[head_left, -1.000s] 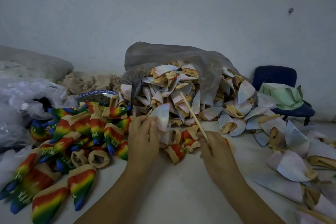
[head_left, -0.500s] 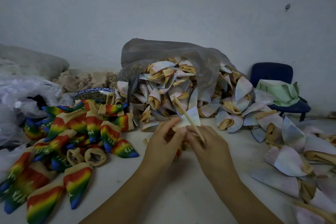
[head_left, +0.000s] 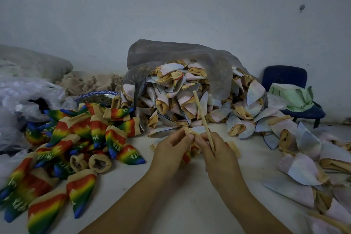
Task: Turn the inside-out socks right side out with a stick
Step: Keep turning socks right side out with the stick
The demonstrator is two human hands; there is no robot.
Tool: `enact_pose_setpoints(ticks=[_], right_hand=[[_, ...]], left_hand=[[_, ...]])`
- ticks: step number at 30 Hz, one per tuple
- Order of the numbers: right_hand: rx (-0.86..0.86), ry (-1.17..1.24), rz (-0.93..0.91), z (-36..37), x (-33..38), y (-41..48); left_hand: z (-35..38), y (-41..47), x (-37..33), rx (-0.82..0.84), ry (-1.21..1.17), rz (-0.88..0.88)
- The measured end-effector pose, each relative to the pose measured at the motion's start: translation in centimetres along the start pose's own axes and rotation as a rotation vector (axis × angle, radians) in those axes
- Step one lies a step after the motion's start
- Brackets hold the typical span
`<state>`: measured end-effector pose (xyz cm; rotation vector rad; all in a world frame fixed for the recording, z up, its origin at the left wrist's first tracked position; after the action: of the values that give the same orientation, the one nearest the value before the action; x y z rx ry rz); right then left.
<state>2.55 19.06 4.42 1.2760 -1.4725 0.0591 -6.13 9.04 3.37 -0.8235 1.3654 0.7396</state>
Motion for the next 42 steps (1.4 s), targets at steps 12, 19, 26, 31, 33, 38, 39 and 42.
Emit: enact_pose_setpoints(ticks=[12,19,26,31,33,38,39,42], right_hand=[[-0.002,-0.123,0.087,-0.3,-0.8,0.3],[-0.152,-0.074,0.07,-1.2,-1.1,0.6],[-0.046,-0.129,-0.037,-0.1,-0.5,0.2],[-0.001,-0.115,-0.02,0.5,-0.4,0.0],[-0.045,-0.117,0.006,0.3,-0.5,0.0],[-0.09,-0.107,0.046,-0.1,-0.5,0.4],[-0.099,-0.102,0.045,-0.2,-0.5,0.5],[-0.131,-0.062,0.062,-0.4,-0.4,0.7]], left_hand=[[0.2,-0.6,-0.5,-0.034,0.18,0.158],[0.5,-1.2,-0.8,0.011,0.286,0.196],[0.4,-1.4,-1.1,-0.013,0.203,0.201],[0.1,-1.2,-1.0,-0.124,0.171,0.178],[0.3,-1.2,-1.0,-0.111,0.118,0.147],[0.6,-0.9,-0.6,-0.041,-0.083,-0.046],[0.7,-0.9,-0.6,-0.002,-0.178,-0.109],[1.1,-0.8,-0.6,0.187,-0.546,-0.28]])
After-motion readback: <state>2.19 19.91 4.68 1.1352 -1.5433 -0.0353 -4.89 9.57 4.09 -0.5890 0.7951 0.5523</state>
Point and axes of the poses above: each hand's wrist, its own y-axis towards the middle knuckle, its own z-axis out of the palm, x = y × z, the point moved 2 cm from there along y, towards the middle knuckle, and after that the axes turned 10 degrees about -z, right-handed, at the moved point
